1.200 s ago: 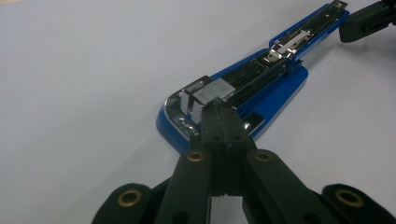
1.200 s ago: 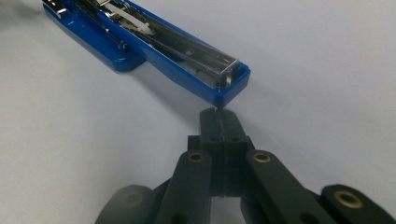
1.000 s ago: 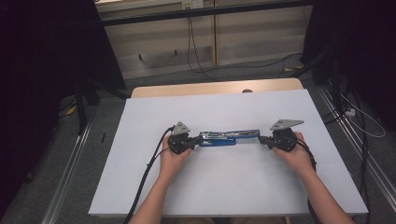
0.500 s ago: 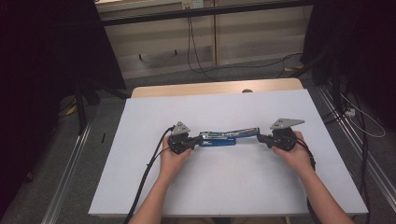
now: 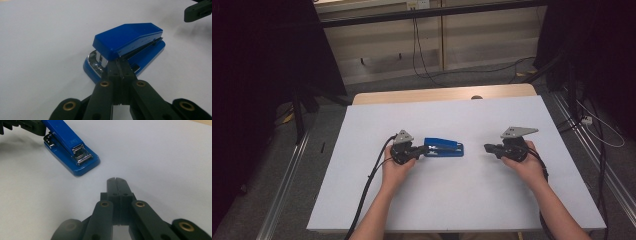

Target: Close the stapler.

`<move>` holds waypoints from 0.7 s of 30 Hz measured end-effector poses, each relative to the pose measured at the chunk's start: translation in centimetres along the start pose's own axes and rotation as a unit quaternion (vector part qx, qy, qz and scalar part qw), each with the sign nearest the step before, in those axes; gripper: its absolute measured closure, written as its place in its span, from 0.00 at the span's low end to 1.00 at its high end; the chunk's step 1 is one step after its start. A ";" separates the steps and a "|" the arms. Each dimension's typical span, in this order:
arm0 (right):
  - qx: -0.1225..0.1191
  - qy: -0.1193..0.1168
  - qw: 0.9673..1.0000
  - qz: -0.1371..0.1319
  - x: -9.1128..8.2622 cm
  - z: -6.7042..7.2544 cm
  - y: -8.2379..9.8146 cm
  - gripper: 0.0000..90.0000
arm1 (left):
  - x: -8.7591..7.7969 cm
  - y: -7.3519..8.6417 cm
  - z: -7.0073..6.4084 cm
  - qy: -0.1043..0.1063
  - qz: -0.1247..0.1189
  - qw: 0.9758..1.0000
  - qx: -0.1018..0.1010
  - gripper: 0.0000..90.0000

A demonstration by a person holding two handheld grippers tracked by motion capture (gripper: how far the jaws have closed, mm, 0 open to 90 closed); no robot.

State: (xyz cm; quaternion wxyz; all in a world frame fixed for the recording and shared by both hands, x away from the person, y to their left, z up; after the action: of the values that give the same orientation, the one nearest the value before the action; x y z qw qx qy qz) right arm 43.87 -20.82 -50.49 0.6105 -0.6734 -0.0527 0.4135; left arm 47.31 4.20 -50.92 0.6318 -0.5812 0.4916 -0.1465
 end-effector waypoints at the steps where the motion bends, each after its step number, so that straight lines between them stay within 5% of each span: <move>1: 0.002 0.000 1.000 -0.001 0.0 0.0 0.0 1.00 | -0.1 0.0 -0.1 0.002 0.001 1.000 -0.001 1.00; 10: 0.014 -0.006 1.000 -0.010 -0.4 0.5 -0.1 0.94 | -1.1 -0.6 -0.4 0.008 -0.014 1.000 -0.013 0.87; 21: 0.019 0.003 1.000 -0.017 -0.7 0.6 -0.1 0.64 | -2.9 -1.0 -0.1 -0.006 -0.021 0.999 -0.025 0.42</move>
State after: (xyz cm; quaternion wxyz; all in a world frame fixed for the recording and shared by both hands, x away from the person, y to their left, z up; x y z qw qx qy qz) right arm 43.11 -20.68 -50.00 0.6299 -0.6622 -0.0543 0.4022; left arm 46.23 5.99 -48.74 0.6171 -0.6079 0.4785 -0.1440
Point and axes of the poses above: each handheld gripper's, and its own axes: x roughly forward along the jaws, y roughly out of its underside, z roughly to its left, the point moved 9 cm from there along x, roughly forward along the jaws, and after that the axes turned 5 degrees about -z, right-handed, at the moved point
